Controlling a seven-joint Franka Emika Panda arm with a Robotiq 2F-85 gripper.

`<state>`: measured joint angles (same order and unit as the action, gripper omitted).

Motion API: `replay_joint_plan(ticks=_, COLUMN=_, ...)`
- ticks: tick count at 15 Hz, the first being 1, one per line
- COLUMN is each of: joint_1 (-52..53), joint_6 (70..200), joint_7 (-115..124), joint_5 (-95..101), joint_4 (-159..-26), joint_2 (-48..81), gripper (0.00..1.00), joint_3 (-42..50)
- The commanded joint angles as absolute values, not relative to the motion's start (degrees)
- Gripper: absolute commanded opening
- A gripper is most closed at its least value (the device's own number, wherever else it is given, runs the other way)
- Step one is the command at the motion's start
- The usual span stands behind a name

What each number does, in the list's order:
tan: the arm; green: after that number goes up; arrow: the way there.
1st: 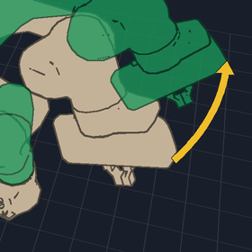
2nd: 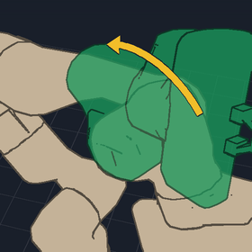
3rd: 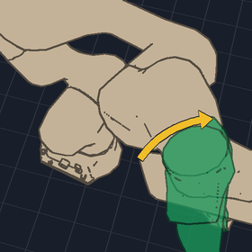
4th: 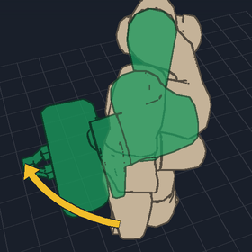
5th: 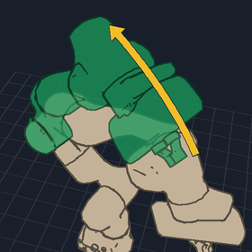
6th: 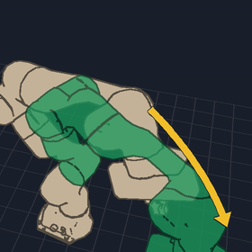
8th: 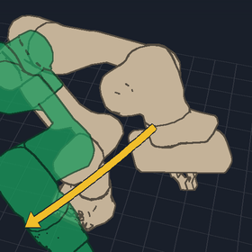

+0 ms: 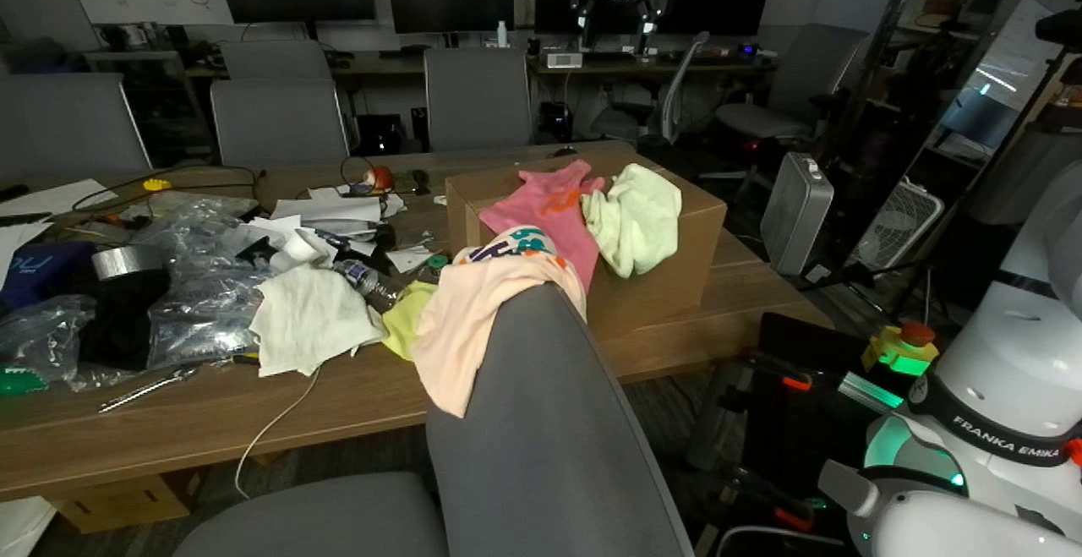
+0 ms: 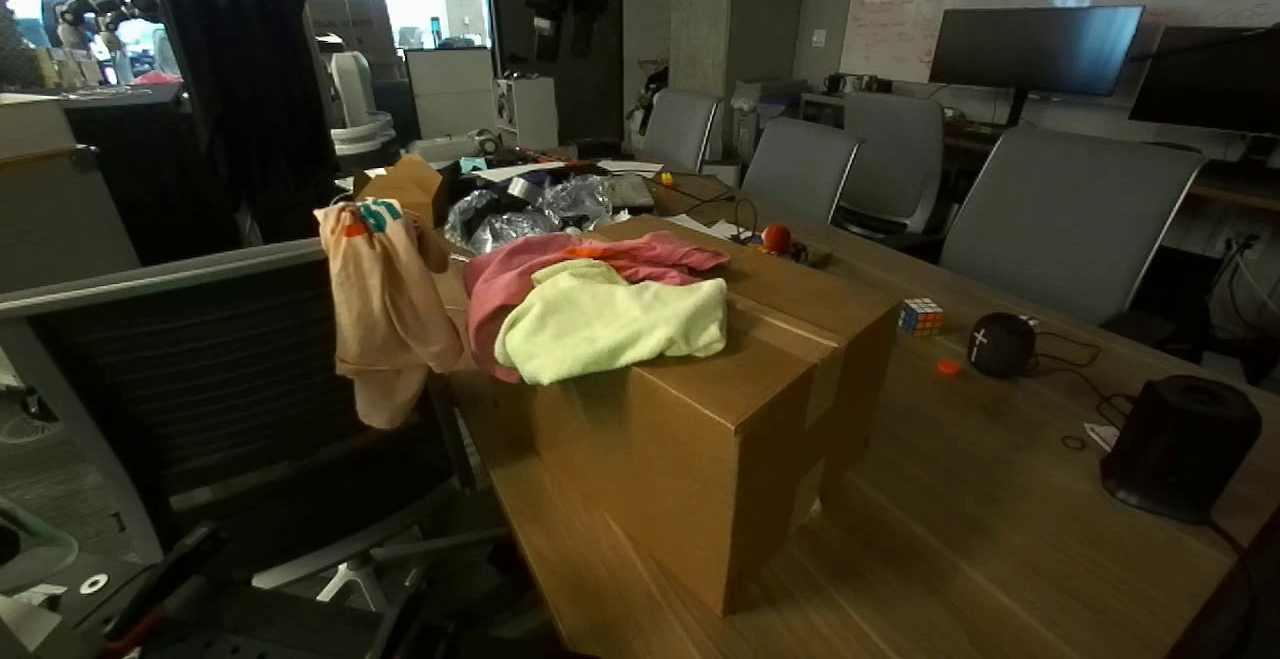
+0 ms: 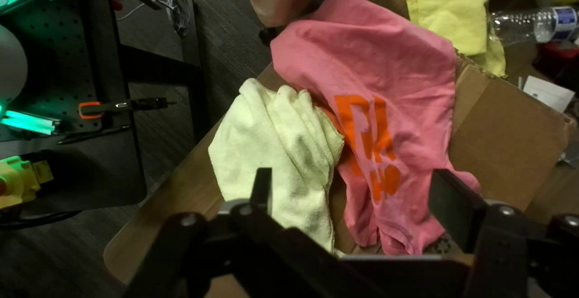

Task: Pick up the clothes from the headrest of the chair and put them on the box

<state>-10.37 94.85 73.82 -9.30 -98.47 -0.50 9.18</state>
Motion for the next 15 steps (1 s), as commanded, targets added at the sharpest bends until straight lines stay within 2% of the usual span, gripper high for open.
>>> replay_joint_plan(ticks=1, joint_1=-8.8, joint_6=94.5, joint_7=65.7, joint_5=-10.1, joint_4=-106.2, joint_2=-4.9, gripper=1.00, joint_3=8.0)
replay_joint_plan(ticks=7, joint_1=-2.3, joint_6=91.6, joint_7=62.1, joint_5=-8.2, joint_4=-114.9, joint_2=-7.0, gripper=1.00, joint_3=0.7)
replay_joint_plan(ticks=15, joint_1=7.8, joint_6=84.6, joint_7=61.8, joint_5=-3.6, joint_4=-112.0, joint_2=1.1, gripper=1.00, joint_3=-9.8)
